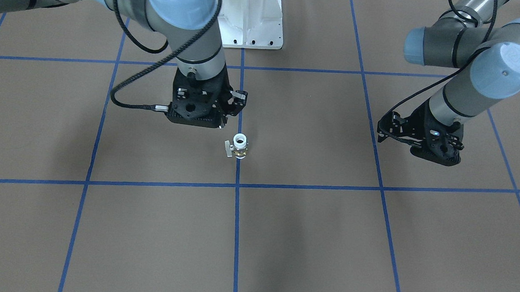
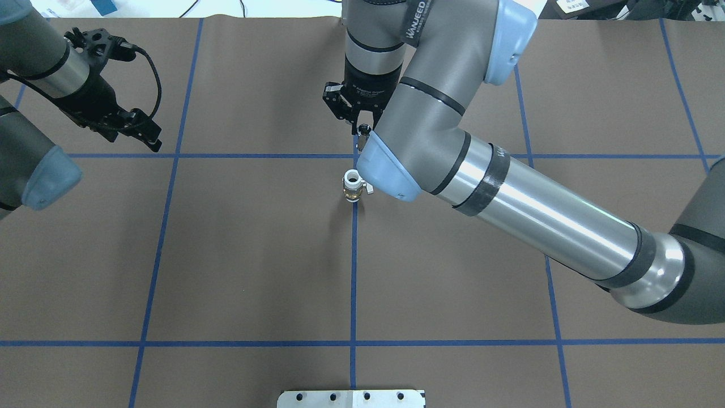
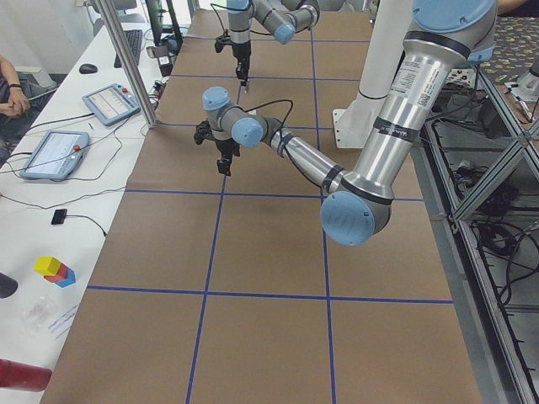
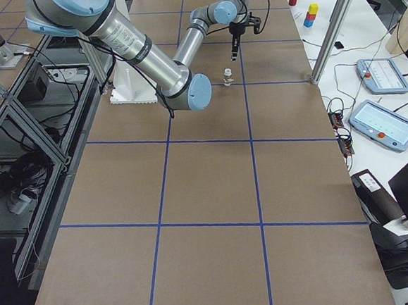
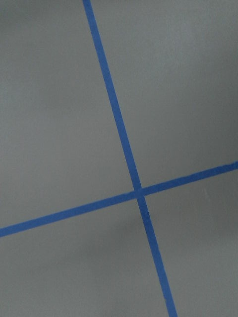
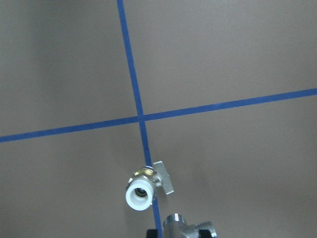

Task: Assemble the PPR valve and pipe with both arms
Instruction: 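Carry the chrome fitting with the right gripper above the valve, then lower the chrome fitting onto the valve top and press down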

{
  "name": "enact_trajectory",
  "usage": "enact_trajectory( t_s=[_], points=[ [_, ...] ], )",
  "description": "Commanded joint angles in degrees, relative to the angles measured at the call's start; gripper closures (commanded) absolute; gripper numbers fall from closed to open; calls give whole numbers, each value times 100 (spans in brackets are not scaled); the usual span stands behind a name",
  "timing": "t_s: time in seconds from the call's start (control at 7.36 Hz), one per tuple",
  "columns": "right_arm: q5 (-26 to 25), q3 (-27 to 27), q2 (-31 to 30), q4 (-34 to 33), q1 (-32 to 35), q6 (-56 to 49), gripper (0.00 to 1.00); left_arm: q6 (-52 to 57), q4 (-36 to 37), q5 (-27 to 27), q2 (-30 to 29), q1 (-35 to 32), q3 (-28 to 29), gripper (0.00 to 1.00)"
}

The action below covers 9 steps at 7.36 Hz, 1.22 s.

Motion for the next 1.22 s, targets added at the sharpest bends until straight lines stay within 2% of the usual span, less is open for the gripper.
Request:
enact_trajectory(
  t_s=[0.0,0.82,1.09],
  points=[
    [-71,-362,113,210,-126,9,100,32,18,-13,85,-60,-63,1],
    [-212,-609,113,219,-337,0,100,23,53,-13,85,-51,-108,1],
    [-239,-723,87,447,-408,9,100,23,53,-13,85,-42,-108,1]
  ],
)
